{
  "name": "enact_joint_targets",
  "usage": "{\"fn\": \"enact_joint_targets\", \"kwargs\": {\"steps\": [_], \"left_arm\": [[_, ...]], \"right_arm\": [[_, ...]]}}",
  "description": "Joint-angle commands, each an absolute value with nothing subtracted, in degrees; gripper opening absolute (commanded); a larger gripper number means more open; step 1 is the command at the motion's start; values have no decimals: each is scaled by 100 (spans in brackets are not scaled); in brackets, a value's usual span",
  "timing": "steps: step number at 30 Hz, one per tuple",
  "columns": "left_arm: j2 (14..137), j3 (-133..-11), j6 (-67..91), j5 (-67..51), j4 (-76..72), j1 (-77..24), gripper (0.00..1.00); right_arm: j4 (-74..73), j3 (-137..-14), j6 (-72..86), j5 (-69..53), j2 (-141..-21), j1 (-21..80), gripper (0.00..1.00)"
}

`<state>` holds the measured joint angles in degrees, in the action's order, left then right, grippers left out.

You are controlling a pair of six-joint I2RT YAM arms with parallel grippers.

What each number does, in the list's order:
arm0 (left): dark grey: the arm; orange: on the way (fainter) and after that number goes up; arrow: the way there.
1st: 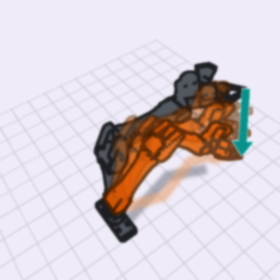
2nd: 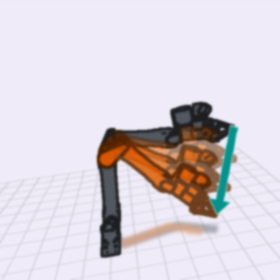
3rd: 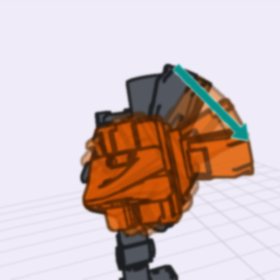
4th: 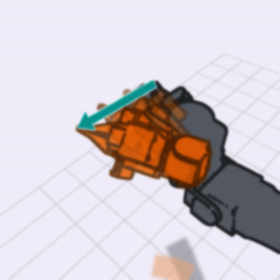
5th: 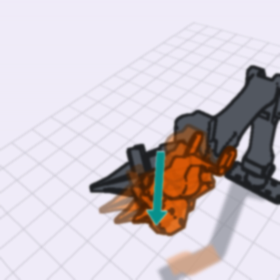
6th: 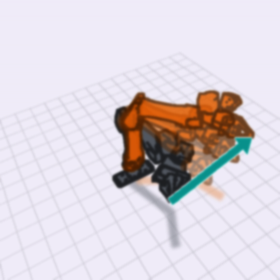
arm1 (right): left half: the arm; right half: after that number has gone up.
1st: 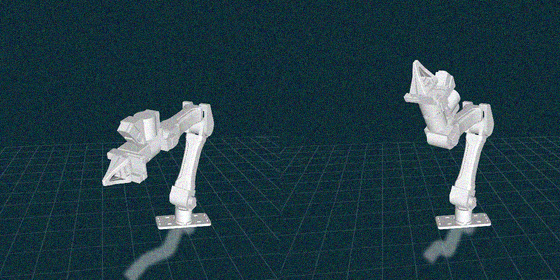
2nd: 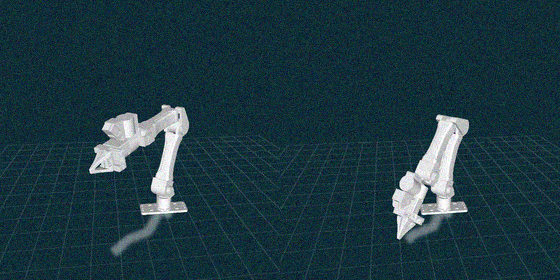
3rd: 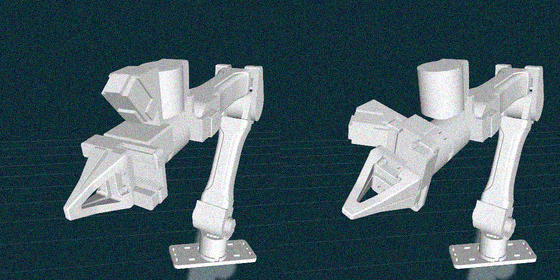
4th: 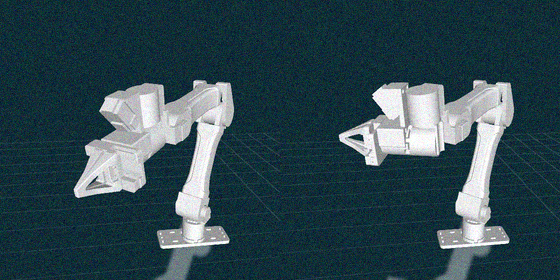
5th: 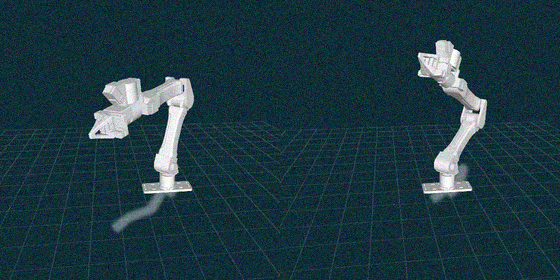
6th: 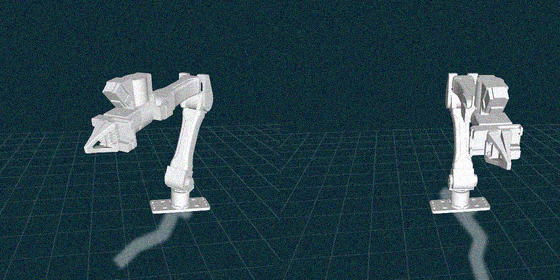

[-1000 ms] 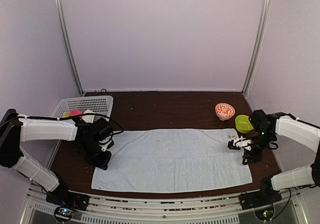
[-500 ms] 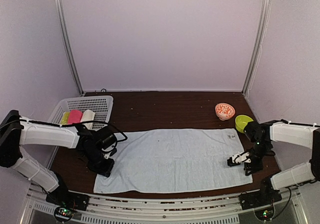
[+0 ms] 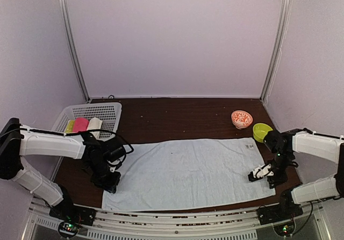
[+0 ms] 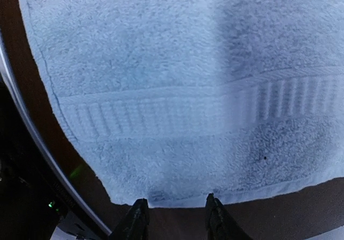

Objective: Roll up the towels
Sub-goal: Smooth out the towel at the center of the board, then pick up the towel from the center of the board.

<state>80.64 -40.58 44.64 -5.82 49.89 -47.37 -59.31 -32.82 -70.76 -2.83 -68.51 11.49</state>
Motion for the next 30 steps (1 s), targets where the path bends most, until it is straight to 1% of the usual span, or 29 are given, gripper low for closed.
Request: {"fn": "enact_joint_targets", "kwargs": {"steps": [1, 3, 5, 8, 11, 13, 15, 17, 18, 21, 23, 26, 30], "left_arm": [[8296, -5265, 3948, -136, 5874, -4556, 26], [8451, -5744, 3679, 103, 5929, -4261, 30], [8591, -6075, 3429, 341, 5906, -3887, 32], [8807, -6379, 3100, 653, 5623, -3364, 36], [8960, -6422, 2975, 800, 5026, -2999, 36], [9098, -6436, 2972, 810, 4643, -2934, 34], [9296, -6478, 2985, 799, 4395, -2927, 25], [9455, -6452, 3027, 822, 4174, -2925, 20], [9504, -6414, 3030, 787, 4067, -2926, 18], [9609, -6313, 3069, 953, 3876, -2921, 18], [9645, -6278, 3094, 1074, 3763, -2920, 20], [9764, -6303, 3130, 1045, 3647, -2922, 27], [9839, -6337, 3193, 1029, 3584, -2927, 31]], "right_arm": [[-6695, -4186, -6994, -812, -6872, 1127, 39], [-6795, -4561, -6850, -1097, -6982, 1123, 40], [-6656, -4794, -6581, -1343, -7129, 1109, 40], [-6012, -5044, -5761, -1409, -7359, 1075, 38], [-5249, -5259, -4809, -1222, -7633, 1032, 37], [-4895, -5355, -4406, -1025, -7820, 996, 35], [-4599, -5402, -4021, -819, -7977, 938, 33], [-4303, -5410, -3796, -692, -8095, 871, 31], [-4209, -5409, -3727, -601, -8156, 855, 30], [-3856, -5341, -3590, -281, -8281, 853, 28], [-3531, -5249, -3504, -42, -8359, 853, 27], [-3209, -5241, -3370, 139, -8576, 853, 26], [-3045, -5351, -3210, 131, -8879, 852, 25]]}}
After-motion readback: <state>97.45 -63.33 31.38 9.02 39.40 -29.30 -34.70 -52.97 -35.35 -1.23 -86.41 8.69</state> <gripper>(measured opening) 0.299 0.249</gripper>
